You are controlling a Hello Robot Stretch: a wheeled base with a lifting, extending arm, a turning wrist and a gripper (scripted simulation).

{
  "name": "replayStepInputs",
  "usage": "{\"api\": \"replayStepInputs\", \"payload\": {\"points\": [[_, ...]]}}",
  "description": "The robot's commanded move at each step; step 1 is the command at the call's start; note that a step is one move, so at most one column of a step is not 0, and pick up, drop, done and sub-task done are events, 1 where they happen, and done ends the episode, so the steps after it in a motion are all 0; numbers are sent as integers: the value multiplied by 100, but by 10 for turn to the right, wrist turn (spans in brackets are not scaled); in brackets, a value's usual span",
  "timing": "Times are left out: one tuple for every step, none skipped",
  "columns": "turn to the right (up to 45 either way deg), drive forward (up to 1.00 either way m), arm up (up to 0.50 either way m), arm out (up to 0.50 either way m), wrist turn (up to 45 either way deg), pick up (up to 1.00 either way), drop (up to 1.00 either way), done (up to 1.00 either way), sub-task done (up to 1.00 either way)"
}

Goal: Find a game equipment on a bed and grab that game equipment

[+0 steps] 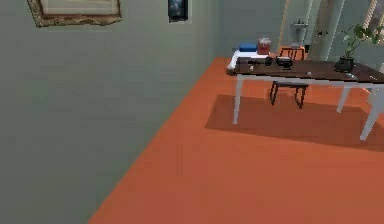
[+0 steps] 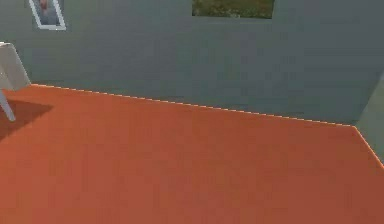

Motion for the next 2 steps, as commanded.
{"api": "replayStepInputs", "payload": {"points": [[0, 100, 0, 0, 0, 0, 0, 0, 0], [0, 100, 0, 0, 0, 0, 0, 0, 0]]}}
